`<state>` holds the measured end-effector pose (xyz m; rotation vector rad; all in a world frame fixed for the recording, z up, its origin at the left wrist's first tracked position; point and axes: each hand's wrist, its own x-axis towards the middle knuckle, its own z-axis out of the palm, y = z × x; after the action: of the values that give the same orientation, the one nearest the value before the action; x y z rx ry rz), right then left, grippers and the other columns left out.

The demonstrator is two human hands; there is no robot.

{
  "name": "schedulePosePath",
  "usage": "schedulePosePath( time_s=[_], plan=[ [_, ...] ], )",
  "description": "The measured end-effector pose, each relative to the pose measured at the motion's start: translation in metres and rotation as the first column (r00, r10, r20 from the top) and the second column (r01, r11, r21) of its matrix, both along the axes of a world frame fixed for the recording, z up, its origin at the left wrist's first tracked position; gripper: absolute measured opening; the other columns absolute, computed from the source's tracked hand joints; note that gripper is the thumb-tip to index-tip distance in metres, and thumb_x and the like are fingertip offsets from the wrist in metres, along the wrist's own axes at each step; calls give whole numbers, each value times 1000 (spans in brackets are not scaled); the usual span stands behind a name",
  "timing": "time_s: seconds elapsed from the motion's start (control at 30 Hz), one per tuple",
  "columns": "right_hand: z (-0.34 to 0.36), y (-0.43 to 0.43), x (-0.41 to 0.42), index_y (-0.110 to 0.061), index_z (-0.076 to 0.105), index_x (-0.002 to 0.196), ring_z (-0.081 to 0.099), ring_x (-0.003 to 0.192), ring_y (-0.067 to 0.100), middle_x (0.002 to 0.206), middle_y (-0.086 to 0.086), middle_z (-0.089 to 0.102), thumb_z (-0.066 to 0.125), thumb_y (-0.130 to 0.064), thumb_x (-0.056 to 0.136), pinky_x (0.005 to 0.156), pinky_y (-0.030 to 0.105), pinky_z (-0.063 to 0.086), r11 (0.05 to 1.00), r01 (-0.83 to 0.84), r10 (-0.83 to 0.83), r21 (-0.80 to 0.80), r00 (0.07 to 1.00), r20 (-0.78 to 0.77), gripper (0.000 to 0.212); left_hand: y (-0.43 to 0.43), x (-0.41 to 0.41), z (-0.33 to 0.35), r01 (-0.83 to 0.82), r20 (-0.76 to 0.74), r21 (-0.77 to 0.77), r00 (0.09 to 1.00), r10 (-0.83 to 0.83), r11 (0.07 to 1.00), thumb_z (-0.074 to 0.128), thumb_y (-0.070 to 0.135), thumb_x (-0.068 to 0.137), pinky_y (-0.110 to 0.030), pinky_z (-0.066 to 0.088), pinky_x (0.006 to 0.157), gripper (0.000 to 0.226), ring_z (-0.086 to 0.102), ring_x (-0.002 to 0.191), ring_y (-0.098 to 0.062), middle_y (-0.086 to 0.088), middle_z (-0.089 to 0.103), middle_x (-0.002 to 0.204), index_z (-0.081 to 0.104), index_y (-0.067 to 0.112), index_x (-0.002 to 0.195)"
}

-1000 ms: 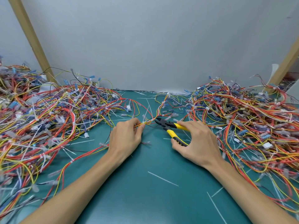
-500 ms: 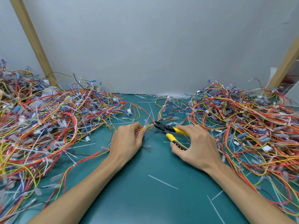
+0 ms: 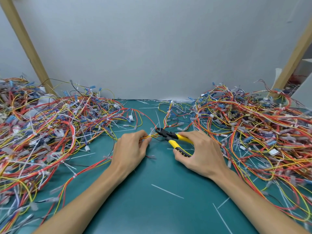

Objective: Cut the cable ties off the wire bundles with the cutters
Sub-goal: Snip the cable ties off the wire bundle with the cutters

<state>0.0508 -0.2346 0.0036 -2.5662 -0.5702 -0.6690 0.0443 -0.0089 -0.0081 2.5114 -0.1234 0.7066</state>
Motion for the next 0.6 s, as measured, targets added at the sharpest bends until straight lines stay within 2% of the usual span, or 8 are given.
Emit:
schedulePosePath(
  time_s=[0.3, 0.43, 0.53, 0.6],
  plan=[
    [0, -1, 2, -29, 68, 115, 60, 98, 11, 104, -16, 69, 67, -52, 72, 82, 30, 50, 1000, -15, 15, -18, 1000, -27, 49, -1, 0, -1, -6, 11, 10, 1000, 6, 1000, 60, 38, 92, -34, 46, 58, 18, 60, 70, -27, 7, 49, 55, 66, 23, 84],
    [-1, -2, 4, -27, 67, 121, 60, 102, 13, 111, -14, 69, 72, -49, 77, 84, 34, 51, 998, -39, 37, -41, 999, -36, 50, 1, 1, -2, -38, -3, 6, 999, 38, 999, 60, 38, 92, -31, 39, 55, 18, 58, 68, -25, 9, 48, 52, 65, 24, 83],
    [-1, -3, 5, -24, 65, 125, 59, 104, 15, 115, -11, 68, 72, -47, 81, 82, 34, 50, 996, -65, 63, -63, 998, -29, 51, 0, 2, -1, -72, -70, -52, 995, 69, 996, 61, 42, 90, -30, 38, 55, 19, 54, 65, -23, 9, 51, 51, 66, 26, 80],
    [-2, -3, 6, -23, 62, 126, 57, 106, 16, 115, -9, 65, 71, -45, 83, 81, 34, 50, 995, -82, 81, -60, 996, -34, 49, 0, 2, 2, -105, -169, -73, 981, 92, 992, 59, 49, 89, -30, 42, 60, 22, 55, 69, -20, 10, 58, 53, 64, 30, 81]
  ],
)
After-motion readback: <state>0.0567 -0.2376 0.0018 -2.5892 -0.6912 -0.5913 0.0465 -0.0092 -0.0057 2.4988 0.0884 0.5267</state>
